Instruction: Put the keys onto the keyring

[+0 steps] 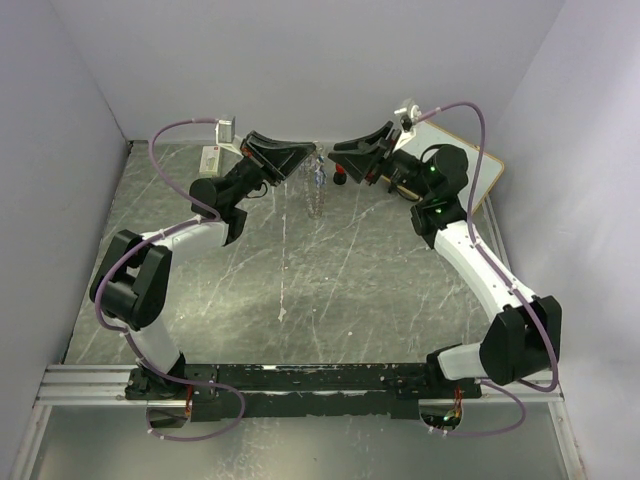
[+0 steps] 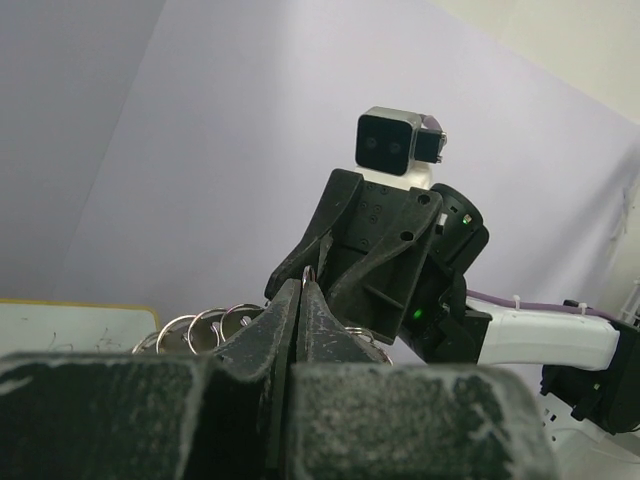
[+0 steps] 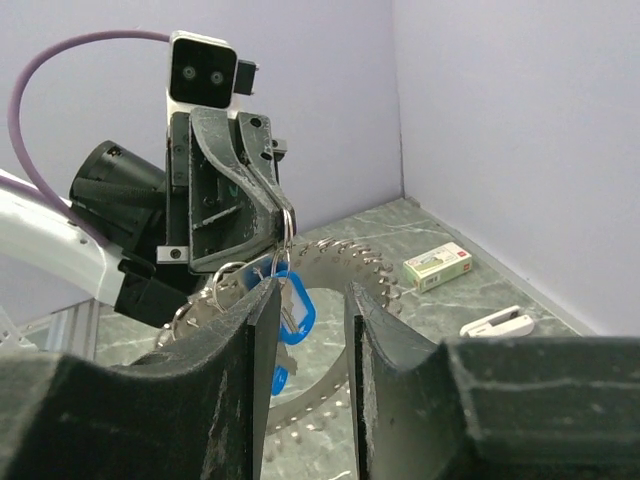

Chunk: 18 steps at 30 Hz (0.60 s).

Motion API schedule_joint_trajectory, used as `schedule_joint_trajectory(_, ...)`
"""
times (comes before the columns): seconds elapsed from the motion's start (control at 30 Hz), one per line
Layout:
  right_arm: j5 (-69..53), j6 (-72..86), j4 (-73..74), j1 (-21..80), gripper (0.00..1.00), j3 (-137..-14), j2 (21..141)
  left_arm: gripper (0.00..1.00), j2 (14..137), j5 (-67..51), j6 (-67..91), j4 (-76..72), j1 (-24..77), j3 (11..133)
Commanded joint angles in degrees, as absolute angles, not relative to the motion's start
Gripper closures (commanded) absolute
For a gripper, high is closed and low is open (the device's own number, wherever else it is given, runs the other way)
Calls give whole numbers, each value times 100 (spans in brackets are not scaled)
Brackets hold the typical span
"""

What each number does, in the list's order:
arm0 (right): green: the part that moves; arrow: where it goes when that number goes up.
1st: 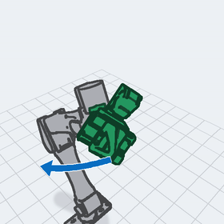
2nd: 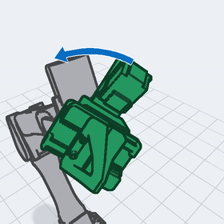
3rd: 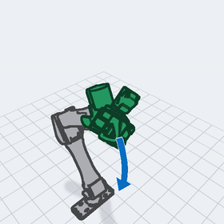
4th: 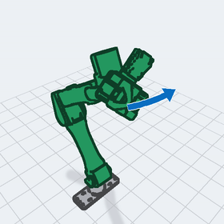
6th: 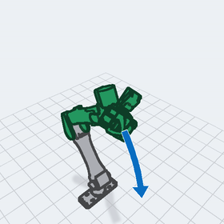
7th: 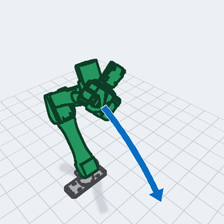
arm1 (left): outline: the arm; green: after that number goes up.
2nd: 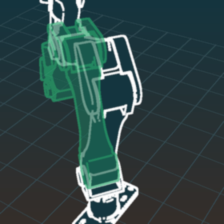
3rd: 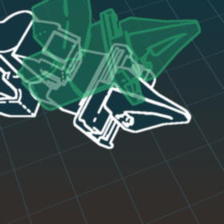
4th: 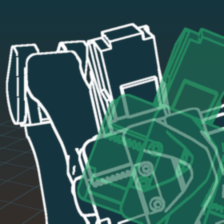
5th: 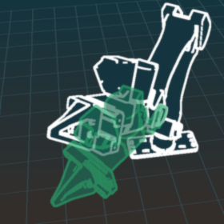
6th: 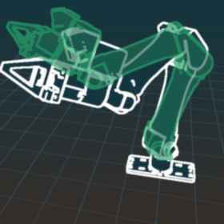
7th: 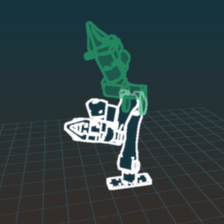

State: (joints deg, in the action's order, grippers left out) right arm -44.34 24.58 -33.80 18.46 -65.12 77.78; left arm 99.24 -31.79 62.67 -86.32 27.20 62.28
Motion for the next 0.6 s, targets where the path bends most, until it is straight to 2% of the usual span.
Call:
schedule_joint_trajectory(0.0, -4651, 2796, -3839, 1893, 67, -6653, 7891, 93, 9808, -3232, 6390, -10300, 2687, 6373)
schedule_joint_trajectory(0.33, -4608, 2549, -3733, 2118, 65, -6607, 7911, 93, 9914, -3251, 6510, -10367, 2698, 6491)
schedule_joint_trajectory(0.5, -4592, 2556, -3666, 2127, 77, -6711, 8042, 93, 9871, -3278, 6488, -10343, 2697, 6495)
schedule_joint_trajectory(0.57, -4610, 2576, -3669, 2125, 87, -6743, 8080, 93, 9868, -3286, 6493, -10345, 2698, 6508)
